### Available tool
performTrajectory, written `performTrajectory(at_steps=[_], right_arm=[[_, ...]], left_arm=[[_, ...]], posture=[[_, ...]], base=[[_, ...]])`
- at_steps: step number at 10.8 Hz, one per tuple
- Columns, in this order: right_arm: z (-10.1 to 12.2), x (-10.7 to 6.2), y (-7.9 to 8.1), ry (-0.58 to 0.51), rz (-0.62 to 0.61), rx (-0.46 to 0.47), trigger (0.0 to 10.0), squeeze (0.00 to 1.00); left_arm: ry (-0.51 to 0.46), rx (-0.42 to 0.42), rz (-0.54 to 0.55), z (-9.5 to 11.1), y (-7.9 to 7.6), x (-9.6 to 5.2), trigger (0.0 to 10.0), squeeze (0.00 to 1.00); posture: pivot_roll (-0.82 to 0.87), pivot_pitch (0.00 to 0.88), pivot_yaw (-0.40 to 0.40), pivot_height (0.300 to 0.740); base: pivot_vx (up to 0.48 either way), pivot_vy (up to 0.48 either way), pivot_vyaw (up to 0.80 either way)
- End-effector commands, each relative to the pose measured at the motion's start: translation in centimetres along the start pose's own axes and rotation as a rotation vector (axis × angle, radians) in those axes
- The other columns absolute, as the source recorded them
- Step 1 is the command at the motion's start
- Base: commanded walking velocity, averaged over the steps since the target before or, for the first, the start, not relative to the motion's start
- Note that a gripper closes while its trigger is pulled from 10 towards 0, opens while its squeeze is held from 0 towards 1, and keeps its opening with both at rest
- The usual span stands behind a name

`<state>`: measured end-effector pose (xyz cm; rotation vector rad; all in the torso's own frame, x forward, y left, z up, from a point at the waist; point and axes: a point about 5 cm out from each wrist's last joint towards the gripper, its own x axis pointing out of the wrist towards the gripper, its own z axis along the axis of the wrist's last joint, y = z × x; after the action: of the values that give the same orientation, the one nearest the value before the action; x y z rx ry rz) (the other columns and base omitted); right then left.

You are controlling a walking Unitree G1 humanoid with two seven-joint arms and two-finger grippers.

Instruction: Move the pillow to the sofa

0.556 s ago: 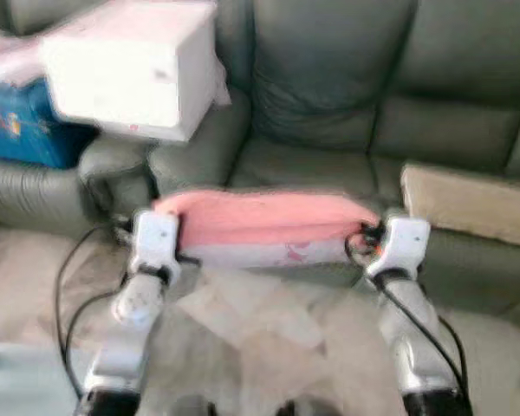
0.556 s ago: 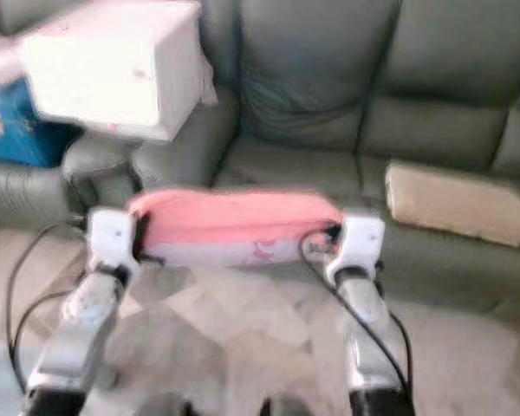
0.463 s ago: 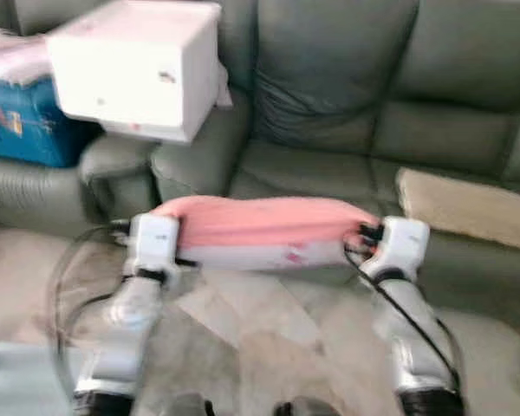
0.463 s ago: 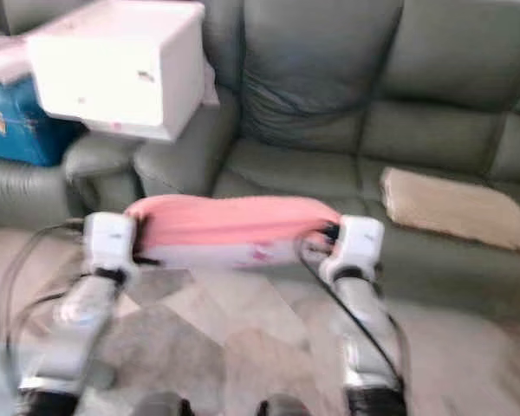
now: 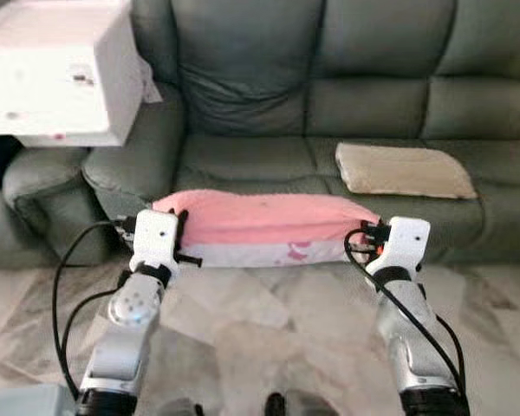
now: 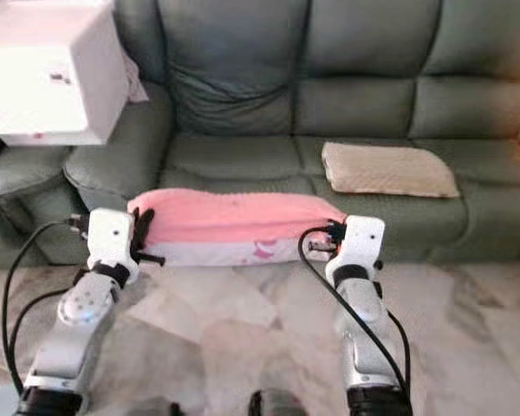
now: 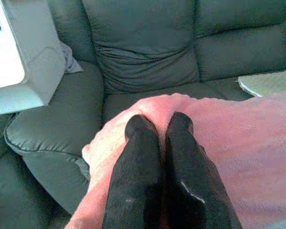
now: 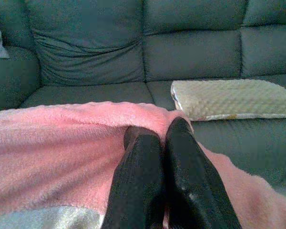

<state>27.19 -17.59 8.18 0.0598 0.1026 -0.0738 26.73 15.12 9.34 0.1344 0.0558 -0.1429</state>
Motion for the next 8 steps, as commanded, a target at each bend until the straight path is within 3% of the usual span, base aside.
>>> performTrajectory(at_steps=[1,8], right_arm=[[1.02,0.16,-0.36,-0.042,-0.017,0.000,10.0,0.00],[0.99,0.06,-0.42,-0.038,-0.013,-0.012,10.0,0.00]], left_arm=[[-0.030,0.001,0.026,0.67,0.61,-0.08,10.0,0.00],[-0.032,-0.010,0.008,0.71,0.29,-0.19,10.0,0.00]], posture=[[0.00,0.000,-0.043,0.740],[0.00,0.000,-0.041,0.740]], base=[[0.270,0.000,0.00],[0.392,0.000,0.00]])
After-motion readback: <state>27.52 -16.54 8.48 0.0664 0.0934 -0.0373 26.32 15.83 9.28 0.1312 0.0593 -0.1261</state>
